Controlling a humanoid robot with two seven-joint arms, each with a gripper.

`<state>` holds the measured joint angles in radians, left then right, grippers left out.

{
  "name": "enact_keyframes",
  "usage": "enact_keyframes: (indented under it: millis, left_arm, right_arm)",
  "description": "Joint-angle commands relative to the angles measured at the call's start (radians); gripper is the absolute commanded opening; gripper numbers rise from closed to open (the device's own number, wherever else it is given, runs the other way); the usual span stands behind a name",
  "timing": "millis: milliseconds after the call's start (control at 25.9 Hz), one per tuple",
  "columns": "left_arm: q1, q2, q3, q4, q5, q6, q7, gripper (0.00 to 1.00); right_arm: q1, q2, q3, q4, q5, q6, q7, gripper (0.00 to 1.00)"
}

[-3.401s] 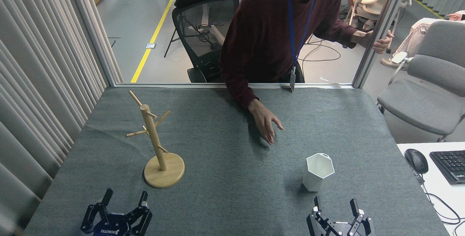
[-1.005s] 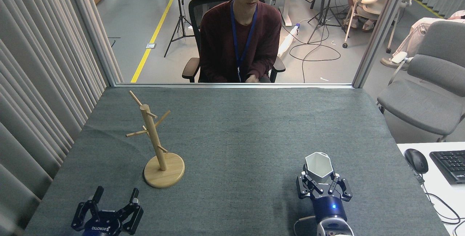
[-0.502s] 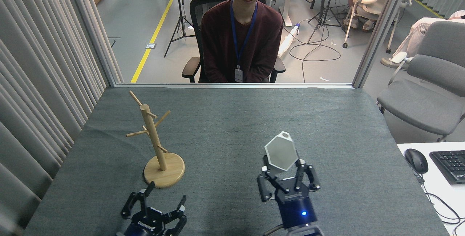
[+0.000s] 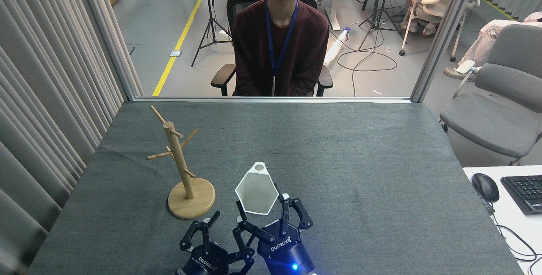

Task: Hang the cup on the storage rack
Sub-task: 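Carry the cup toward the left gripper, tilting it sideways, then grasp the cup with the left gripper and release the right gripper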

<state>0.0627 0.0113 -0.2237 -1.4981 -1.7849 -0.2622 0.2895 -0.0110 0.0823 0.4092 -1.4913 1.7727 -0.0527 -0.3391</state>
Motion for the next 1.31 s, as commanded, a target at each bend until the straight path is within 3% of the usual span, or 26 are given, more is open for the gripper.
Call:
enact_keyframes:
  millis: [0, 271, 425, 773, 812, 928, 1005, 1198, 1237, 1275]
  left_arm:
    - [-0.001, -0.028, -0.008, -0.007, -0.019, 0.000, -0.004, 0.99]
    - [-0.011, -0.050, -0.013, -0.027, -0.030, 0.000, -0.021, 0.99]
    - [-0.021, -0.051, -0.013, -0.025, -0.028, 0.000, -0.030, 0.99]
    - [-0.023, -0.050, -0.011, -0.025, -0.021, -0.002, -0.030, 0.99]
    - [-0.023, -0.050, -0.011, -0.025, -0.021, 0.000, -0.030, 0.96]
    - [-0.023, -0.045, -0.011, -0.028, -0.021, -0.008, -0.033, 0.50]
    - [-0.024, -0.045, -0.009, -0.027, -0.019, -0.009, -0.035, 0.35]
    - [-0.026, -0.045, -0.008, -0.027, -0.019, -0.008, -0.033, 0.33]
    - [-0.026, -0.045, -0.008, -0.027, -0.019, -0.008, -0.032, 0.33]
    - [-0.026, -0.042, -0.008, -0.027, -0.019, -0.008, -0.032, 0.33]
  right_arm:
    - [0.000, 0.000, 0.020, 0.006, 0.008, 0.001, -0.003, 0.63]
    - [0.019, 0.008, 0.043, 0.020, 0.011, 0.004, -0.011, 0.63]
    - [0.051, 0.008, 0.077, 0.020, 0.056, 0.007, -0.029, 0.63]
    - [0.100, 0.000, 0.086, 0.008, 0.057, 0.025, -0.041, 0.63]
    - [0.100, 0.000, 0.086, 0.008, 0.057, 0.027, -0.043, 0.63]
    - [0.100, 0.000, 0.086, 0.008, 0.057, 0.030, -0.043, 0.63]
    - [0.100, 0.000, 0.085, 0.008, 0.057, 0.030, -0.044, 0.63]
    - [0.100, 0.000, 0.080, 0.008, 0.056, 0.034, -0.044, 0.68]
    - [0.100, 0.000, 0.079, 0.008, 0.056, 0.040, -0.046, 0.79]
    - [0.100, 0.000, 0.079, 0.006, 0.054, 0.045, -0.047, 0.98]
